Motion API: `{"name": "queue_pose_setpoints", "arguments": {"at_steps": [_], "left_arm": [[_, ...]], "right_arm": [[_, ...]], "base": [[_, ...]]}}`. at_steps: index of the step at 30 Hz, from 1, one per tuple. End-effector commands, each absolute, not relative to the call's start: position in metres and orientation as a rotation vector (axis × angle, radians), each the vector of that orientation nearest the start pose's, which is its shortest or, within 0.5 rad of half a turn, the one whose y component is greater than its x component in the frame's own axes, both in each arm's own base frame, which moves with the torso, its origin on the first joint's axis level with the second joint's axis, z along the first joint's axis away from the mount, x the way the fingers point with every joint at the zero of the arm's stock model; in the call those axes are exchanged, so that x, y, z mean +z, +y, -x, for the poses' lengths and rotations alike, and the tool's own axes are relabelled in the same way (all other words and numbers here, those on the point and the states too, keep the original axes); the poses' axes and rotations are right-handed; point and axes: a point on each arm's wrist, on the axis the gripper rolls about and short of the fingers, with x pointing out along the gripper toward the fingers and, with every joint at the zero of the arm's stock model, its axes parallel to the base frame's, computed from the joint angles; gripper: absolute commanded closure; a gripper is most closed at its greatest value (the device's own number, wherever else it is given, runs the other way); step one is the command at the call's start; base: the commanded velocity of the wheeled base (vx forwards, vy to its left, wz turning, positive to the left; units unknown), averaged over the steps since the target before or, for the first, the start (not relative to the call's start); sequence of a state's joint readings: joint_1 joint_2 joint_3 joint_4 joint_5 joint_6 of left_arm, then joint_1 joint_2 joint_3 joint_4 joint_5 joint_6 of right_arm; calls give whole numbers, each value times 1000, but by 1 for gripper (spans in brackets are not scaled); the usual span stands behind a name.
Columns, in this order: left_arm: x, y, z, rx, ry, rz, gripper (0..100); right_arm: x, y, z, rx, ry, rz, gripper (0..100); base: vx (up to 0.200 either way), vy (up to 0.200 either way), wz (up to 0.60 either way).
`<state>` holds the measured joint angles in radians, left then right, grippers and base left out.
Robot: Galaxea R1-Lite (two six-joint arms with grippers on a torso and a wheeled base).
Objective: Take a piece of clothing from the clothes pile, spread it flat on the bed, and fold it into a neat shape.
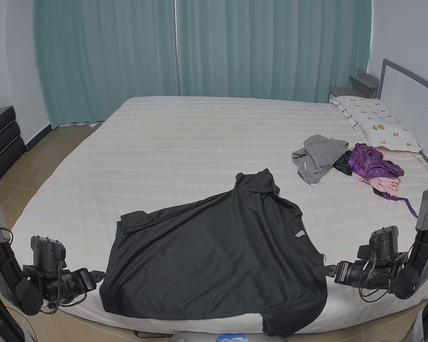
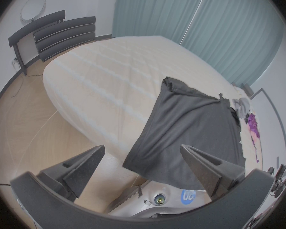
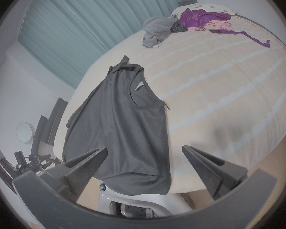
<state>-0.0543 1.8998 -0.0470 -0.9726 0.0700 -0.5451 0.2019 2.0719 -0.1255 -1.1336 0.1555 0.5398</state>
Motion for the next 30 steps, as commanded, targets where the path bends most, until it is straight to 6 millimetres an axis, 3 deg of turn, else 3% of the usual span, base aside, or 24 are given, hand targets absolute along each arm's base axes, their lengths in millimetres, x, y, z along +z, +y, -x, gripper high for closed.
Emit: {"name": "queue_pose_setpoints", "arguments": {"at_steps": [1,19,30], "left_arm": [[37,-8,-187,209,737,483,0],[42,-10,-197,210,700,550,0],[41,-9,-198,204,705,563,0]], "right_arm": [[4,50,-214,120,852,-508,0],[3,56,-208,152,858,-497,0],[2,56,-208,151,865,-496,0]], "base": [[0,0,0],[0,0,0],[0,200,0]]}}
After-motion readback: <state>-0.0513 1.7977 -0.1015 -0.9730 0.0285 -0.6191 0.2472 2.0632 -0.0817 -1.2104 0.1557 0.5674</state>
